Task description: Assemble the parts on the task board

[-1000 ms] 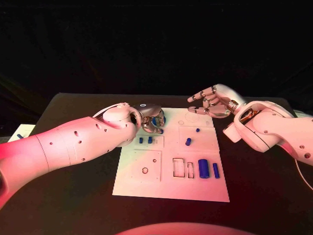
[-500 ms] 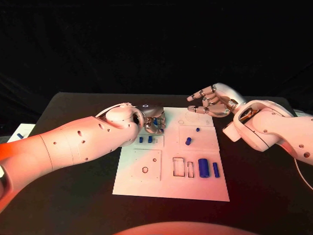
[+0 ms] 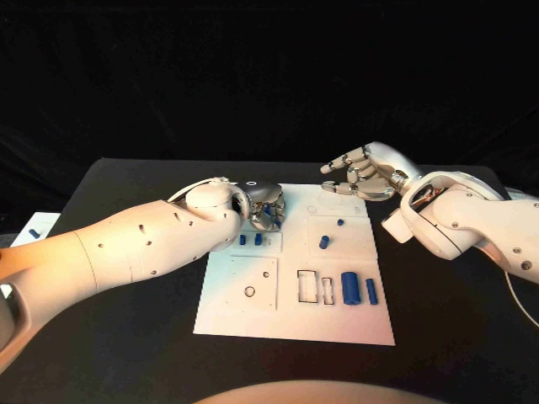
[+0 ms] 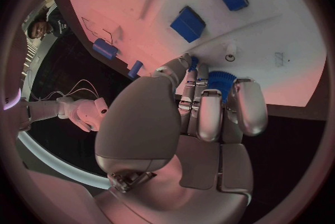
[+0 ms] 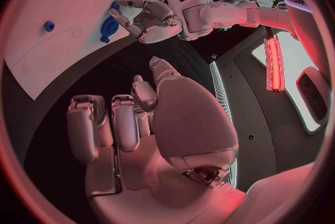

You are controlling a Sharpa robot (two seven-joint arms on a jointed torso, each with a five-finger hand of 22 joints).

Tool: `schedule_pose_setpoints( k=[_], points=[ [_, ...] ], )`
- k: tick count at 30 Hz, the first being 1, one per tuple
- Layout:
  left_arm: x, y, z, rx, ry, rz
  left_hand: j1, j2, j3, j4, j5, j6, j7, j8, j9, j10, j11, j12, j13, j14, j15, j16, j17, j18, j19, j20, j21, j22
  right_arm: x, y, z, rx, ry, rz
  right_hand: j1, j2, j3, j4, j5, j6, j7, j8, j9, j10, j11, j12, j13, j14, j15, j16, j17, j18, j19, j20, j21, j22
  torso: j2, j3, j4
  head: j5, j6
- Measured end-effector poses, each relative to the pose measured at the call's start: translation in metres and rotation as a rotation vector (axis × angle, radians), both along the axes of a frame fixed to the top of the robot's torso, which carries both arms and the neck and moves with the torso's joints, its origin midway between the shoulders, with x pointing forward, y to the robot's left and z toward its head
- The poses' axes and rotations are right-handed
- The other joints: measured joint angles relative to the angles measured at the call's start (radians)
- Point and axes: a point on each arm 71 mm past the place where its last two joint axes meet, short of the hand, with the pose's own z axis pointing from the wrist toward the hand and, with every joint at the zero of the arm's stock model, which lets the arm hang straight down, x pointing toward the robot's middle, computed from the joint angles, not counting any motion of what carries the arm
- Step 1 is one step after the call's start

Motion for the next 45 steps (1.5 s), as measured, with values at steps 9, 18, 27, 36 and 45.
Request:
schedule_pose_setpoints(
  k=[9, 18, 27, 36, 45],
  points=[
    [0.002, -0.002, 0.000, 0.009, 0.003, 0.004, 0.004, 0.004, 0.011, -0.005, -0.004, 0.000, 0.000, -0.004, -0.002, 0.002, -0.002, -0.003, -0.001, 0.000, 0.000, 0.000, -0.004, 0.000, 0.000, 0.000, 0.000, 0.000, 0.000, 0.000, 0.000, 0.000, 0.000, 0.001, 0.000, 0.000, 0.000, 0.000, 0.000, 0.000, 0.000, 0.000, 0.000, 0.000, 0.000, 0.000, 0.000, 0.000, 0.000, 0.000, 0.000, 0.000, 0.000, 0.000, 0.000, 0.000, 0.000, 0.0005, 0.0005, -0.001, -0.002],
    [0.002, -0.005, 0.000, 0.013, 0.003, 0.003, 0.030, 0.029, 0.071, -0.039, -0.015, 0.033, 0.000, -0.005, -0.007, 0.055, -0.011, -0.003, 0.002, 0.004, -0.004, 0.009, -0.003, 0.001, 0.005, -0.005, 0.032, 0.000, 0.000, 0.001, 0.000, 0.001, 0.000, 0.003, 0.000, 0.000, 0.003, -0.003, 0.000, 0.000, 0.000, 0.000, 0.000, 0.000, 0.000, 0.000, 0.000, 0.000, 0.000, 0.000, 0.001, 0.000, 0.000, 0.000, 0.000, 0.000, 0.000, 0.0003, 0.0005, -0.002, -0.004],
    [0.001, -0.003, -0.001, 0.001, -0.003, 0.003, 0.033, 0.022, 0.151, -0.079, -0.020, 0.050, 0.007, -0.003, -0.011, 0.079, -0.007, -0.031, 0.007, 0.004, -0.004, 0.009, -0.018, -0.012, 0.005, -0.005, 0.055, 0.000, 0.000, 0.001, 0.000, 0.001, 0.001, 0.004, 0.000, 0.000, 0.003, -0.003, 0.000, 0.000, 0.000, 0.000, 0.000, 0.000, 0.000, 0.000, 0.000, 0.000, 0.000, 0.000, 0.001, 0.000, 0.000, 0.000, 0.000, 0.001, -0.001, 0.0001, 0.0012, -0.002, -0.005],
    [-0.003, 0.001, 0.001, -0.036, -0.016, 0.005, 0.017, 0.006, 0.167, -0.087, -0.020, 0.050, 0.007, -0.008, -0.016, 0.080, -0.009, -0.043, 0.004, 0.004, -0.004, 0.009, -0.030, -0.012, 0.005, -0.005, 0.055, 0.000, 0.001, 0.002, 0.000, 0.002, 0.001, 0.005, 0.000, 0.000, 0.003, -0.003, 0.000, 0.000, 0.000, 0.000, 0.000, 0.000, 0.000, 0.000, 0.000, 0.000, 0.000, 0.000, 0.001, 0.000, 0.000, 0.000, 0.000, 0.001, -0.001, -0.0007, 0.0010, -0.004, -0.001],
    [-0.007, 0.011, 0.016, -0.106, -0.040, 0.021, 0.008, 0.001, 0.170, -0.089, -0.015, 0.046, 0.011, -0.008, -0.018, 0.080, -0.009, -0.049, 0.004, 0.003, -0.004, 0.009, -0.030, -0.012, 0.005, -0.005, 0.055, 0.000, 0.001, 0.002, -0.001, 0.001, 0.002, 0.003, 0.000, 0.000, 0.003, -0.003, 0.000, 0.000, 0.000, 0.000, 0.000, 0.000, 0.000, 0.000, 0.000, 0.000, 0.000, 0.000, 0.000, 0.000, 0.000, 0.000, 0.000, 0.001, -0.002, -0.0004, 0.0019, -0.004, 0.002]
  ],
)
